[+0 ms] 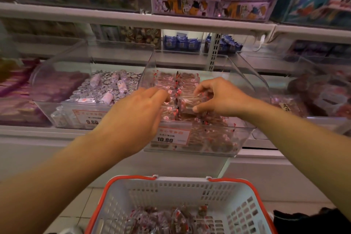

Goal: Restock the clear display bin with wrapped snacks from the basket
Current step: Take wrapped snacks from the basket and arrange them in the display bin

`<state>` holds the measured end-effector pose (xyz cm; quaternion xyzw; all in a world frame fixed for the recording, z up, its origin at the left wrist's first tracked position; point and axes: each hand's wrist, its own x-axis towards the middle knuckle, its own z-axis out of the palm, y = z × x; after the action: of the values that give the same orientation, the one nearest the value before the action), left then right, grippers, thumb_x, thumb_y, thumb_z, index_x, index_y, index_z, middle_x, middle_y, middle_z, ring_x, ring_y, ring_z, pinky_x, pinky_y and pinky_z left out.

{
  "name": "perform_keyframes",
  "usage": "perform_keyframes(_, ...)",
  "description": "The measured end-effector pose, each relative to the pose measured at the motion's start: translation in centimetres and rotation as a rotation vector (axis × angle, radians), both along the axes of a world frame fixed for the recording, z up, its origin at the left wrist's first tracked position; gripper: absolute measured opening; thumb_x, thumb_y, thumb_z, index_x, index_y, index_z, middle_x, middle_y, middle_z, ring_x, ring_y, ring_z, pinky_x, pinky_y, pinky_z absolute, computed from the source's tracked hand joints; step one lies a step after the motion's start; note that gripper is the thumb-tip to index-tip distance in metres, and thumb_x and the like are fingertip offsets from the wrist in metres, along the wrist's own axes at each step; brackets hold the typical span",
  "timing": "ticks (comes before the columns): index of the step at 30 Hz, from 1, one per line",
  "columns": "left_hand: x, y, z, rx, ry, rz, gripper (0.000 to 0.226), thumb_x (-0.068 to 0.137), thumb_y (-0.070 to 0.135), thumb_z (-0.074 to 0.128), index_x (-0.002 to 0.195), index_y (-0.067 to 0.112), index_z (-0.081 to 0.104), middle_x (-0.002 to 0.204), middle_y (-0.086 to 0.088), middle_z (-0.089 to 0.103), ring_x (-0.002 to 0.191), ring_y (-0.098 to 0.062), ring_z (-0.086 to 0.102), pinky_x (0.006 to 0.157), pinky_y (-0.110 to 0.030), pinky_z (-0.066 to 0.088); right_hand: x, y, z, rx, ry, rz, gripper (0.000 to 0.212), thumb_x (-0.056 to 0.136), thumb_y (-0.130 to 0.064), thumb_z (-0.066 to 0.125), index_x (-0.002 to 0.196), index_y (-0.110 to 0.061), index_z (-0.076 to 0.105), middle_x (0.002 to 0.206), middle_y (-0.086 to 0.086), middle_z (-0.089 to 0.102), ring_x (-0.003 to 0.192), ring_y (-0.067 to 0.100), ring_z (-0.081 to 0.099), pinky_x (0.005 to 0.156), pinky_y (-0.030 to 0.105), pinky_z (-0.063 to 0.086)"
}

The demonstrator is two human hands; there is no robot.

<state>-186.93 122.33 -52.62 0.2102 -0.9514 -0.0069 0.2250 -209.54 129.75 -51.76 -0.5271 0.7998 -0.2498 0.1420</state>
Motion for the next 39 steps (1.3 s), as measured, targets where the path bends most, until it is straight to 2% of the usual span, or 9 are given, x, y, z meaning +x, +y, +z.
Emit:
perform_keyframes(6,0.2,0.2,-0.2,-0.033,-0.072,-0.029,0.034,0.097,0.037,0.034,0.119,0.020,0.054,0.110,0.000,0.062,0.100,-0.022,0.056,0.085,-0.038,0.046,0.7,-1.0,-1.0,0.030,0.215,-0.043,0.055,0.070,-0.029,0.089,0.118,-0.019,0.063,0.121,0.006,0.053,0.097,0.020,0.056,0.077,0.024,0.046)
perform_keyframes(10,0.4,0.3,-0.4,-0.017,-0.065,-0.035,0.031,0.098,0.037,0.035,0.119,0.021,0.053,0.110,0.003,0.062,0.101,-0.020,0.055,0.086,-0.036,0.046,0.6,-1.7,-1.4,0.276,0.195,0.028,0.085,0.092,-0.031,0.069,0.158,-0.020,0.016,0.163,0.010,0.019,0.144,0.030,0.032,0.118,0.037,0.028)
perform_keyframes(15,0.2,0.4,-0.9,-0.016,-0.072,-0.043,0.029,0.099,0.036,0.032,0.119,0.024,0.050,0.110,0.004,0.061,0.099,-0.019,0.055,0.087,-0.039,0.045,0.5,-2.4,-1.7,0.479,0.015,0.097,0.080,0.105,-0.037,0.043,0.154,-0.031,-0.019,0.161,0.005,-0.028,0.153,0.029,-0.003,0.121,0.039,0.002)
perform_keyframes(24,-0.7,0.8,-1.3,0.081,0.091,-0.063,0.020,0.098,0.026,0.045,0.115,0.020,0.055,0.110,0.001,0.063,0.100,-0.020,0.055,0.084,-0.038,0.047,0.3,-2.4,-1.3,0.182,-0.210,0.022,0.079,0.102,-0.039,0.050,0.158,-0.029,-0.005,0.163,-0.003,-0.025,0.152,0.022,-0.009,0.122,0.041,0.000)
perform_keyframes(27,-0.6,1.1,-0.9,0.064,0.221,-0.089,0.016,0.096,0.021,0.050,0.108,0.016,0.060,0.102,0.001,0.064,0.094,-0.015,0.055,0.080,-0.034,0.047,1.6,-1.3,-0.4,-0.084,-0.118,-0.085,0.058,0.103,-0.034,0.048,0.155,-0.024,0.026,0.166,0.001,0.008,0.151,0.022,0.016,0.121,0.037,0.015)
perform_keyframes(30,0.7,1.6,-0.5,-0.116,0.333,-0.194,0.008,0.088,0.019,0.057,0.087,0.014,0.063,0.075,0.005,0.057,0.070,-0.014,0.051,0.060,-0.033,0.046,4.5,1.8,0.6,-0.606,0.115,-0.001,0.015,0.099,-0.025,0.052,0.103,-0.019,0.066,0.104,-0.004,0.066,0.092,0.007,0.061,0.083,0.028,0.052)
perform_keyframes(32,1.8,1.7,-1.4,-0.197,0.332,-0.326,0.012,0.083,0.021,0.059,0.072,0.016,0.059,0.063,0.008,0.046,0.057,-0.017,0.047,0.049,-0.031,0.040,6.5,4.7,0.0,-0.770,0.236,0.196,0.019,0.093,-0.024,0.054,0.076,-0.019,0.061,0.064,-0.013,0.055,0.057,0.007,0.053,0.053,0.029,0.043)
perform_keyframes(35,2.4,2.0,-6.1,-0.117,-0.050,-0.342,0.016,0.081,0.031,0.057,0.069,0.021,0.055,0.063,0.004,0.056,0.059,-0.023,0.058,0.049,-0.032,0.044,8.9,7.6,-5.2,-0.478,0.369,0.495,0.017,0.089,-0.026,0.054,0.072,-0.023,0.050,0.061,-0.013,0.045,0.051,0.014,0.046,0.048,0.031,0.036)
perform_keyframes(39,3.6,2.4,-16.1,0.225,-0.815,-0.023,0.029,0.088,0.048,0.056,0.106,0.027,0.062,0.117,0.000,0.064,0.107,-0.024,0.060,0.087,-0.032,0.047,9.8,10.1,-17.0,0.614,0.230,0.616,0.031,0.092,-0.028,0.063,0.120,-0.018,0.056,0.116,0.011,0.066,0.100,0.031,0.061,0.076,0.033,0.046)
